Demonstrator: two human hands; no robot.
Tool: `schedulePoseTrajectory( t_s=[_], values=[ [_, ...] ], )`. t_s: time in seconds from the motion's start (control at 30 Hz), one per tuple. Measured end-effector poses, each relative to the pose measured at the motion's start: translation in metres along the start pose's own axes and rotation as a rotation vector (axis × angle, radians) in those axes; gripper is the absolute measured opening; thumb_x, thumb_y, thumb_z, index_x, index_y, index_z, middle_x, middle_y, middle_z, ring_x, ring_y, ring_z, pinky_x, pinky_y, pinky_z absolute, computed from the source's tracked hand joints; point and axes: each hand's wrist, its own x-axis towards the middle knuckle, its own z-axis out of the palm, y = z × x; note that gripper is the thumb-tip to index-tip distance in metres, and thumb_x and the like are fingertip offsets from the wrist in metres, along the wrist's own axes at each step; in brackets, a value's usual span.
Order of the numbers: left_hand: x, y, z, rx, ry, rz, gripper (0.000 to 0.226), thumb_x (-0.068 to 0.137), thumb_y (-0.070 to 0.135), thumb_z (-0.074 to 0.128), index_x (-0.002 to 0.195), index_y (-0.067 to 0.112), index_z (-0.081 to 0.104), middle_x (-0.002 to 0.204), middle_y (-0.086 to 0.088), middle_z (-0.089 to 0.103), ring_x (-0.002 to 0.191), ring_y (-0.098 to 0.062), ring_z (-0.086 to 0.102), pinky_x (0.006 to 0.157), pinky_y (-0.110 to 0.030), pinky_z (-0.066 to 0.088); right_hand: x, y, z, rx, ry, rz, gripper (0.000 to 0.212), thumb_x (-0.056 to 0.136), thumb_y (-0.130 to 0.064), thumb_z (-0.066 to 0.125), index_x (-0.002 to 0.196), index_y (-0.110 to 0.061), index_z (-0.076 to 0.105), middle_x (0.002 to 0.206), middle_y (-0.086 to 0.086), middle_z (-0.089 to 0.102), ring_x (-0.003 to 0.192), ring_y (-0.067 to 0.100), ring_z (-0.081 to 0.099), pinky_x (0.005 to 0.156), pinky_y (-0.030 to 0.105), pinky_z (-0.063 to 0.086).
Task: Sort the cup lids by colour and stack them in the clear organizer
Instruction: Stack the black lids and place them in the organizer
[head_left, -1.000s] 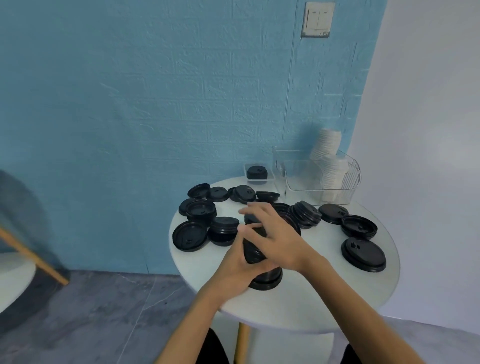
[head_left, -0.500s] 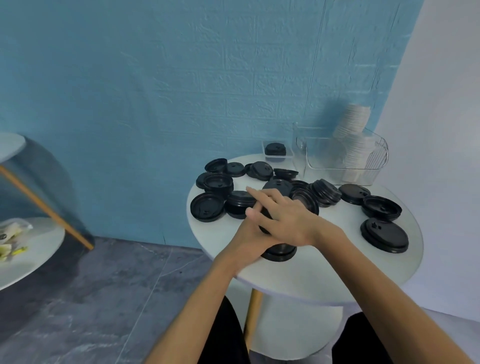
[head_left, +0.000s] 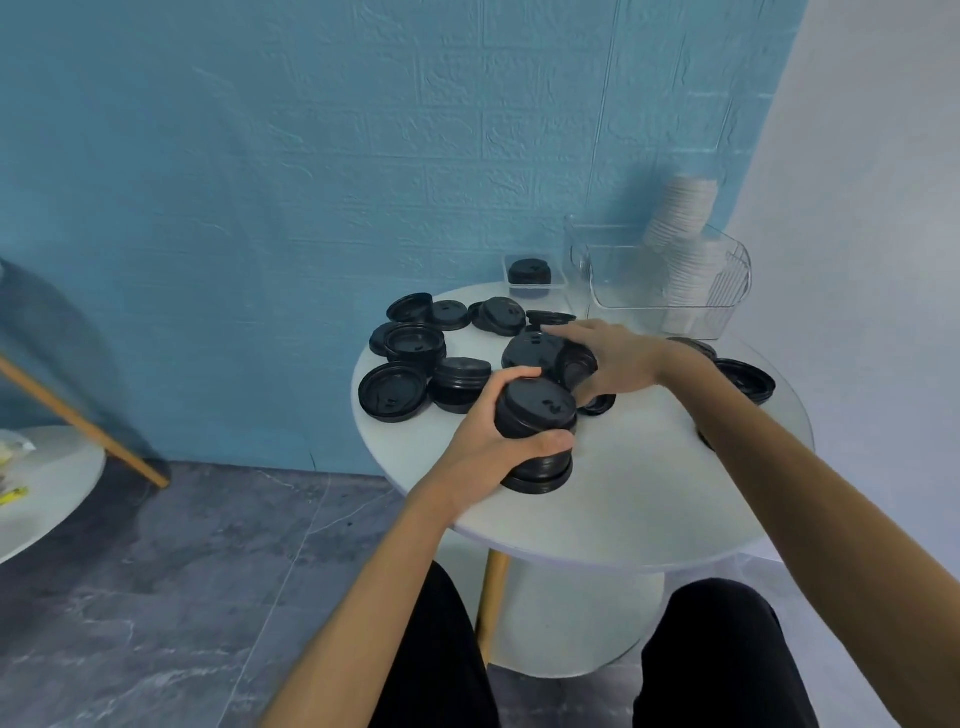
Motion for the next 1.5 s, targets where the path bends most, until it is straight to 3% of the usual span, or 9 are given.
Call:
schedulePoseTrajectory(
  t_s=[0.27,0.5,0.67,0.83,0.93,1.1,1.23,1.37,1.5],
  values=[
    [0.000,0.000,0.000,0.007,-0.005,0.002,0.073,0.075,0.025,0.090,0.134,0.045,0.051,0.130,0.008,0.065,0.120,-0.009,0.063,0.108,-0.036,0.050,-0.004,0.002,0.012,0.046,0.188,-0.037,0.062,0.073,-0.033,0.085,0.129,-0.037,0.058,0.123,0.000,0.054,0.115,0.027,0.055,0.100,0.048,0.049],
    [-0.001,0.000,-0.001,0.008,-0.003,0.004,0.073,0.075,0.025,0.090,0.133,0.046,0.051,0.128,0.009,0.066,0.119,-0.008,0.063,0.107,-0.034,0.050,-0.030,0.008,0.027,0.113,0.390,-0.069,0.044,0.070,-0.036,0.081,0.096,-0.029,0.046,0.096,-0.002,0.053,0.082,0.018,0.051,0.068,0.033,0.042],
    [0.000,0.000,-0.001,0.000,-0.008,0.002,0.072,0.076,0.022,0.090,0.133,0.046,0.052,0.126,0.009,0.067,0.118,-0.007,0.064,0.104,-0.031,0.050,-0.043,0.012,0.047,0.045,0.313,-0.051,0.044,0.075,-0.040,0.076,0.081,-0.024,0.036,0.084,-0.001,0.050,0.072,0.019,0.043,0.059,0.031,0.032],
    [0.001,-0.001,-0.001,-0.004,-0.011,0.003,0.072,0.076,0.022,0.090,0.133,0.045,0.052,0.125,0.010,0.068,0.118,-0.007,0.064,0.104,-0.031,0.050,-0.045,0.015,0.073,-0.045,0.299,-0.059,0.040,0.088,-0.047,0.065,0.113,-0.030,0.038,0.107,-0.005,0.053,0.097,0.025,0.050,0.080,0.038,0.041],
    [0.001,-0.001,-0.001,0.006,-0.010,0.004,0.072,0.076,0.021,0.090,0.133,0.044,0.052,0.125,0.010,0.067,0.118,-0.007,0.063,0.104,-0.031,0.050,-0.046,0.015,0.067,0.097,0.290,-0.086,0.062,0.093,-0.041,0.063,0.146,-0.050,0.030,0.119,0.001,0.053,0.103,0.020,0.055,0.093,0.039,0.044],
    [0.002,-0.002,-0.002,0.011,-0.002,-0.004,0.074,0.074,0.025,0.091,0.133,0.046,0.051,0.127,0.010,0.067,0.119,-0.009,0.063,0.108,-0.037,0.049,-0.063,-0.008,0.026,0.463,0.531,-0.236,0.048,0.096,-0.033,0.062,0.141,-0.044,0.048,0.118,0.001,0.060,0.103,0.011,0.058,0.097,0.033,0.046],
    [0.004,-0.005,-0.001,-0.006,-0.012,-0.007,0.072,0.078,0.020,0.088,0.135,0.042,0.050,0.124,0.012,0.069,0.117,-0.005,0.065,0.100,-0.027,0.050,-0.075,-0.048,0.029,0.355,0.385,-0.351,0.055,0.094,-0.036,0.065,0.144,-0.046,0.046,0.127,-0.008,0.051,0.107,-0.003,0.051,0.097,0.016,0.039],
    [0.007,-0.010,0.000,0.020,-0.005,-0.004,0.068,0.081,0.016,0.085,0.135,0.037,0.049,0.121,0.010,0.068,0.114,-0.005,0.065,0.093,-0.026,0.053,-0.068,-0.058,0.050,0.260,0.289,-0.342,0.055,0.094,-0.054,0.062,0.144,-0.051,0.042,0.133,-0.010,0.043,0.123,0.013,0.047,0.111,0.033,0.039],
    [0.007,-0.011,-0.001,0.019,0.014,0.010,0.071,0.081,0.015,0.085,0.136,0.033,0.044,0.121,0.005,0.067,0.113,-0.008,0.066,0.089,-0.025,0.055,-0.066,-0.059,0.059,0.229,0.291,-0.322,0.057,0.094,-0.074,0.036,0.147,-0.053,0.038,0.140,-0.016,0.039,0.131,0.015,0.041,0.116,0.042,0.034]
  ],
)
